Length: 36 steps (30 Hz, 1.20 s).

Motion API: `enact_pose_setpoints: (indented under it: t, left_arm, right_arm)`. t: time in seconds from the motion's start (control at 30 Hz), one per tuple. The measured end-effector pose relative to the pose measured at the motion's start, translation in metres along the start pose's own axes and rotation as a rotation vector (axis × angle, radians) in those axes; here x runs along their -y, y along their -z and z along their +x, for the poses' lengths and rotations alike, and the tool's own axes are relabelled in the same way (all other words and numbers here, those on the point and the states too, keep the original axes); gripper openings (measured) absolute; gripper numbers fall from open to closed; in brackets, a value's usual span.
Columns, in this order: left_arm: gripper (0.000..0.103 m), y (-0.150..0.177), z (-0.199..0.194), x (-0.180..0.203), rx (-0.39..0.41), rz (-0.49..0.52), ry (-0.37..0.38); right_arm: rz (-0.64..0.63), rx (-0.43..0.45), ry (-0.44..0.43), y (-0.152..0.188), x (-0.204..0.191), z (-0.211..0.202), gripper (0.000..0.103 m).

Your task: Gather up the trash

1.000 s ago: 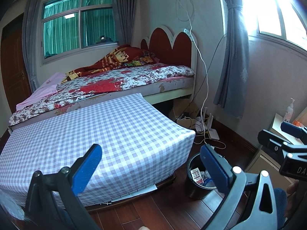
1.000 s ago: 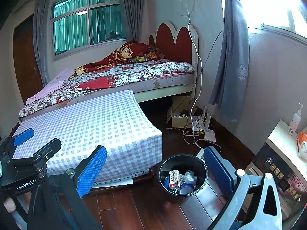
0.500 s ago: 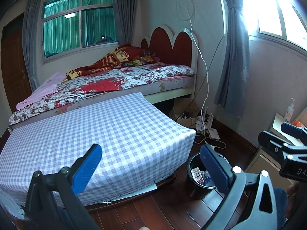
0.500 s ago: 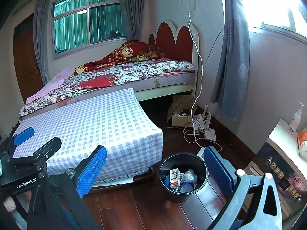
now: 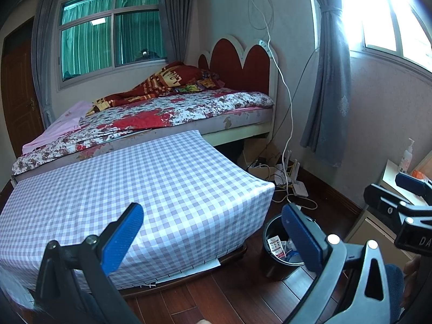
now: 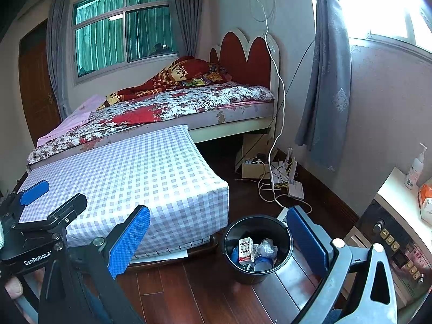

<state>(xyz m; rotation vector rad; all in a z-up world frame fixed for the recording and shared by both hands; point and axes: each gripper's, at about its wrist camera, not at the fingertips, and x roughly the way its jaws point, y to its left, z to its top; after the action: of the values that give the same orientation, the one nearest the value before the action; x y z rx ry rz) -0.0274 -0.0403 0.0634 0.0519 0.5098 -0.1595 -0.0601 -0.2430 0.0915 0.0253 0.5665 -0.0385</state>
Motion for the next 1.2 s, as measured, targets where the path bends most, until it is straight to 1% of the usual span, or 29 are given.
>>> enact_pose_setpoints:
  t: [0.83, 1.1, 1.2]
  left_arm:
    - [0.102, -0.001, 0.001, 0.008, 0.001, 0.007, -0.001]
    - [0.102, -0.002, 0.004, 0.01, 0.005, 0.039, -0.005]
    - [0.102, -0.003, 0.005, 0.009, 0.005, 0.04, 0.008]
  right_arm:
    - [0.001, -0.007, 0.003, 0.004, 0.0, 0.0, 0.102]
    - [0.0, -0.008, 0.002, 0.004, -0.001, 0.001, 0.102]
    - [0.0, -0.007, 0.003, 0.004, 0.0, 0.001, 0.102]
